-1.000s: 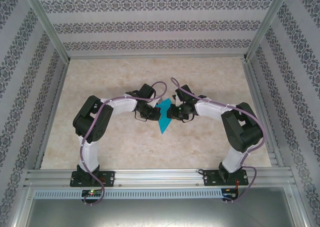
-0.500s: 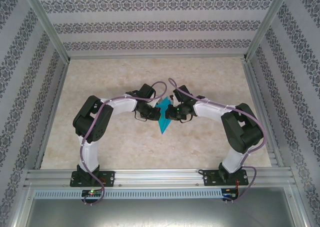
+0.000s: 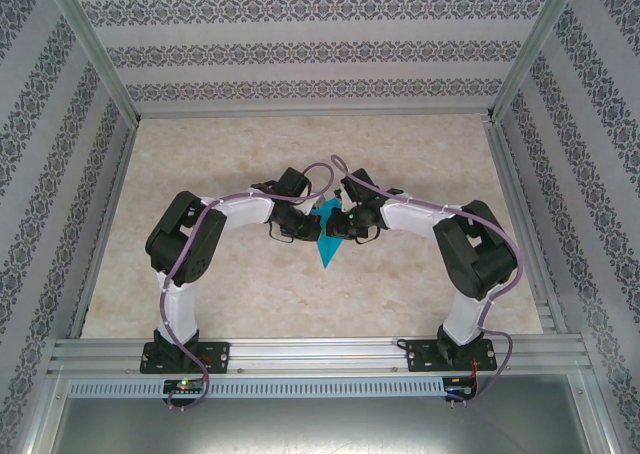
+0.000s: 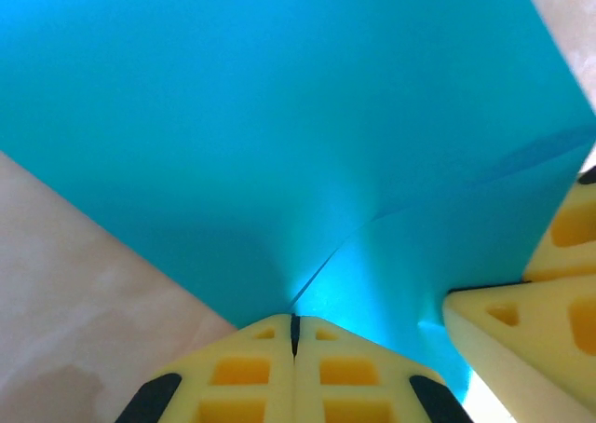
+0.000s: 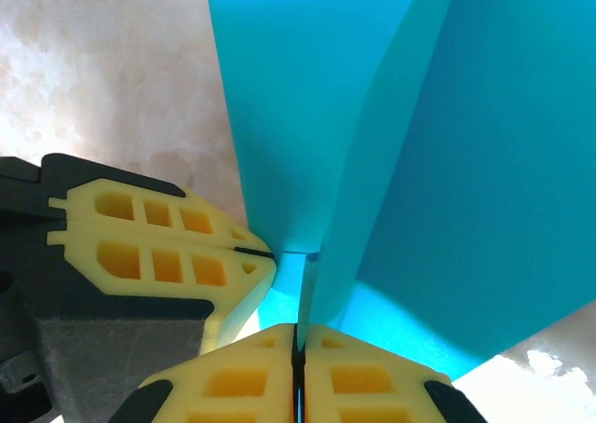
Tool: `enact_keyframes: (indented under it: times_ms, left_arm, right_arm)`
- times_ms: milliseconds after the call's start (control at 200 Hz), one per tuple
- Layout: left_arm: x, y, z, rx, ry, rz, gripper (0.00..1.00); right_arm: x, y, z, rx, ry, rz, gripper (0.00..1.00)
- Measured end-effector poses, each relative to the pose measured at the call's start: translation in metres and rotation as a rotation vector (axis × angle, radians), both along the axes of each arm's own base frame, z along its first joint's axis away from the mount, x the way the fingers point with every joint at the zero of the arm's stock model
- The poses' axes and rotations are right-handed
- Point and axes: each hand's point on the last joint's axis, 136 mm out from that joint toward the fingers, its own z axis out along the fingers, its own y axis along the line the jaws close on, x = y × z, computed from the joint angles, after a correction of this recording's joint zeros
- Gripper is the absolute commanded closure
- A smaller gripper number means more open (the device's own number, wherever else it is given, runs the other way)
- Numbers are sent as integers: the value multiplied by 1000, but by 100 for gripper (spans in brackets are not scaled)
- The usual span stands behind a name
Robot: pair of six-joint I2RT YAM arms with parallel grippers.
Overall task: Fold a paper plane with a square sheet of paper (pick it up from the middle)
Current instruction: Fourth fold the wing at the center of the table.
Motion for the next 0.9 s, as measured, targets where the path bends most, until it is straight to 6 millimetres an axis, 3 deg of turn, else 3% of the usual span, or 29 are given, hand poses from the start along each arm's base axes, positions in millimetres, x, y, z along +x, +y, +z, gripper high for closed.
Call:
enact_keyframes:
  times_ms: [485, 899]
  left_arm:
    - [1, 3, 0, -70, 22, 18, 100]
    - [1, 5, 1, -120, 40, 32, 100]
  right_arm:
    - [4, 16, -2, 81, 12, 13, 89]
    - [1, 15, -7, 81, 26, 15, 90]
